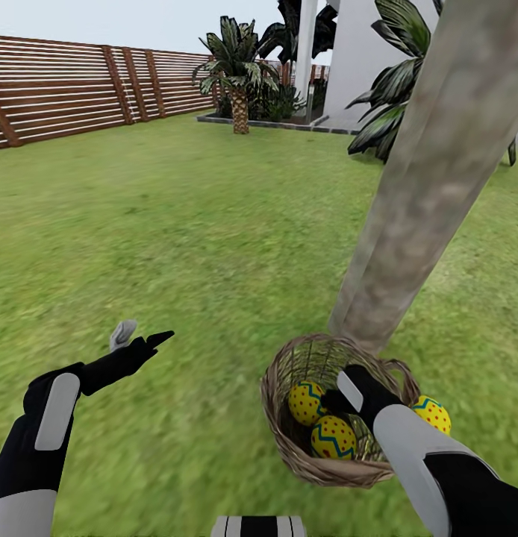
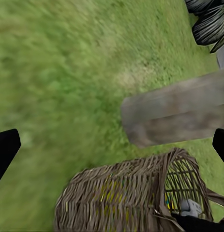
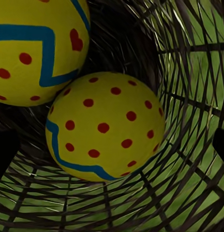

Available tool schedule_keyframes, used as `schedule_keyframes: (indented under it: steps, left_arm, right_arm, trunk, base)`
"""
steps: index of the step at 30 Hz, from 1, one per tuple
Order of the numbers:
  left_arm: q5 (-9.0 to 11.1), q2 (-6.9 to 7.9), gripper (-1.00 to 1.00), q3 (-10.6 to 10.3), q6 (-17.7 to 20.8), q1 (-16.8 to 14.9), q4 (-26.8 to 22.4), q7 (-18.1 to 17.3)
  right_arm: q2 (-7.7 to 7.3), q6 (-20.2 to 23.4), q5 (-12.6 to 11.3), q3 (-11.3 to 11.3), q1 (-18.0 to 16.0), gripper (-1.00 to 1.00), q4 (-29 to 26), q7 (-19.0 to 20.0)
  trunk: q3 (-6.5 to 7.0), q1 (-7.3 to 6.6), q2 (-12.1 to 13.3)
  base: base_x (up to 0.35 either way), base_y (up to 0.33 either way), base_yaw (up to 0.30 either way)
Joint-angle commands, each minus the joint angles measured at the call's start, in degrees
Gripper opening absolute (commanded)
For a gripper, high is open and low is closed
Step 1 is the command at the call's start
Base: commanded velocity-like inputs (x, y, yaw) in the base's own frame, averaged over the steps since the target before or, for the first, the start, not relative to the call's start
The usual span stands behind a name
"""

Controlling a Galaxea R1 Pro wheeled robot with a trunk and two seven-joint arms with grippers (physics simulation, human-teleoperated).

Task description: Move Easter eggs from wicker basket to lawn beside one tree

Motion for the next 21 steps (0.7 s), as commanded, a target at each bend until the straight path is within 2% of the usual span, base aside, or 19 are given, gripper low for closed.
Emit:
schedule_keyframes:
  steps: [1,21]
  left_arm:
    - [-0.3,-0.01,1.0,0.1,0.3,0.0,0.0,-0.4]
    - [-0.3,-0.01,1.0,0.1,0.3,0.0,0.0,-0.4]
  right_arm:
    - [-0.04,0.2,-0.6,0.1,0.0,1.0,-0.1,-0.5]
    - [-0.11,0.4,-0.8,0.0,0.0,1.0,0.3,-0.3]
  trunk:
    - [-0.14,-0.01,0.0]
    - [-2.0,-0.01,0.0]
  base:
    - [0.0,0.0,0.0]
    - [0.0,0.0,0.0]
